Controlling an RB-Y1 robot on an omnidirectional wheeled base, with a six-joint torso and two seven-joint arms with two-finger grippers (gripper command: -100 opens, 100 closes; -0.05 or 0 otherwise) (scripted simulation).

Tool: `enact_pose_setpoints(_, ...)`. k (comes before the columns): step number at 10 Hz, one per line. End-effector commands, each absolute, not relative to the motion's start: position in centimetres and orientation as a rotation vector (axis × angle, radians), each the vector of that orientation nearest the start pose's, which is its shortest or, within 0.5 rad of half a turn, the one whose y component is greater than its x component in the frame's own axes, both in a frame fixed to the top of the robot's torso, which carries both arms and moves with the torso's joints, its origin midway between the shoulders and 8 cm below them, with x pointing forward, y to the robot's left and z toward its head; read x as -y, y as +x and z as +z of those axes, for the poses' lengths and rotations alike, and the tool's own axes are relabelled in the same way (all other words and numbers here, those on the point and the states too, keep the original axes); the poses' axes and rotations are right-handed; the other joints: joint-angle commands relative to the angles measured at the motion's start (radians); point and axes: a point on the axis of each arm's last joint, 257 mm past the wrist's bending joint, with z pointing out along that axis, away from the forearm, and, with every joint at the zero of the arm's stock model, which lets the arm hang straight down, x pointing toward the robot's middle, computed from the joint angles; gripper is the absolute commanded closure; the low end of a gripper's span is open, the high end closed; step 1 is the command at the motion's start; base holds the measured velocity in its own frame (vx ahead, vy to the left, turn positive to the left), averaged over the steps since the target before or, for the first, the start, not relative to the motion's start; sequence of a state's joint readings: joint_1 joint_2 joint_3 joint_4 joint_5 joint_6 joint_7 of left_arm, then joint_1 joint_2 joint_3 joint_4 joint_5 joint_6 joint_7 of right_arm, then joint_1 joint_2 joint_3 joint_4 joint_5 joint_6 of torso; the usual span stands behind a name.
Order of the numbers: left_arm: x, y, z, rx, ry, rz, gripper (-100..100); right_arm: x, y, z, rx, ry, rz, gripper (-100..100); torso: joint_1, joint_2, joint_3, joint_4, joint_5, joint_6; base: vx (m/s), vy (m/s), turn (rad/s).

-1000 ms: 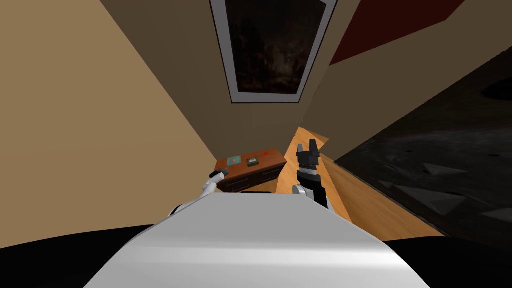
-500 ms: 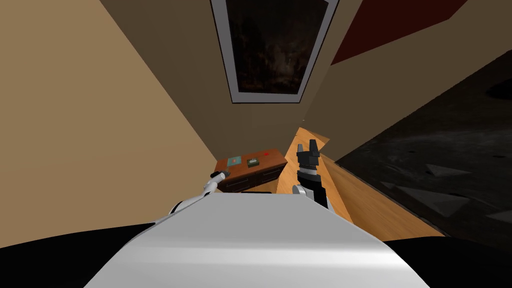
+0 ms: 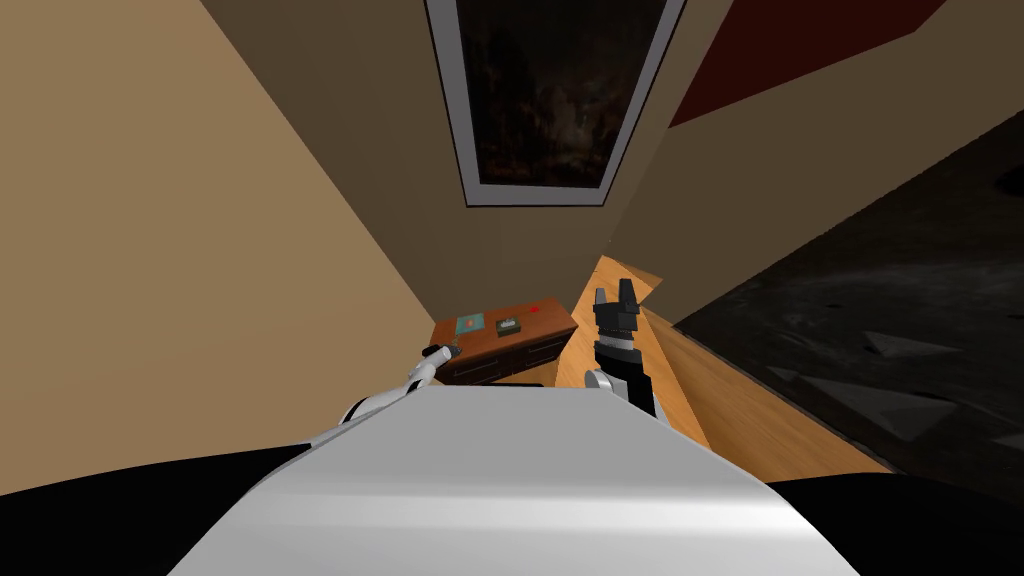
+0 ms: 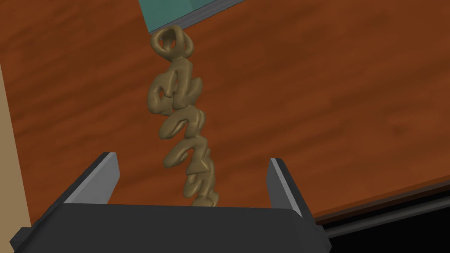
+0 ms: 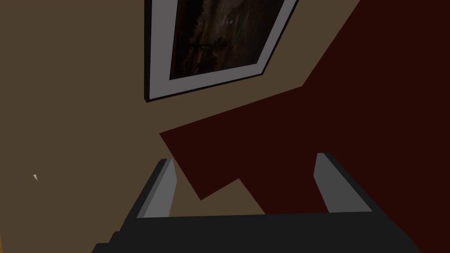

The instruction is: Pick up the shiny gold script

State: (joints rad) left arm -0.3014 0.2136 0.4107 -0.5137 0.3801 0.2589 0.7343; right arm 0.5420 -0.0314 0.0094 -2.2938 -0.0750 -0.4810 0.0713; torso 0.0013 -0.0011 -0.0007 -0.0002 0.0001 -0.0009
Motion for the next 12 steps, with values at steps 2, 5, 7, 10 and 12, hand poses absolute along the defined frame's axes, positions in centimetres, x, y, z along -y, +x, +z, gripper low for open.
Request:
enact_pose_setpoints(2, -39.7, 40.2, -57.3, -0.244, -2.773, -0.824, -100, 28.7, 34.1, 1.3, -0.641, 0.692, 1.270, 0, -0.001, 0.001, 0.001, 0.000, 0.000, 0.000, 0.029, 0.020, 0.005)
enact_pose_setpoints(5, -38.3, 38.9, -58.4, -0.247, -2.773, -0.825, -100, 28.7, 34.1, 1.3, -0.641, 0.692, 1.270, 0, 0.001, -0.002, -0.001, -0.001, 0.000, 0.000, 0.041, 0.029, -0.001)
enact_pose_setpoints(7, -38.5, 39.1, -58.3, -0.245, -2.776, -0.822, -100, 28.7, 34.1, 1.3, -0.641, 0.692, 1.270, 0, -0.002, 0.001, 0.000, 0.000, 0.000, 0.000, 0.001, -0.008, 0.017)
enact_pose_setpoints(10, -38.9, 39.3, -58.1, -0.243, -2.765, -0.829, 100, 28.7, 34.1, 1.3, -0.641, 0.692, 1.270, 0, 0.000, -0.001, -0.002, -0.002, 0.004, 0.002, 0.000, 0.003, 0.006)
enact_pose_setpoints(12, -38.8, 39.3, -58.1, -0.242, -2.766, -0.829, 100, 28.7, 34.1, 1.3, -0.641, 0.692, 1.270, 0, 0.000, -0.002, -0.002, -0.002, 0.004, 0.002, 0.000, 0.000, 0.000)
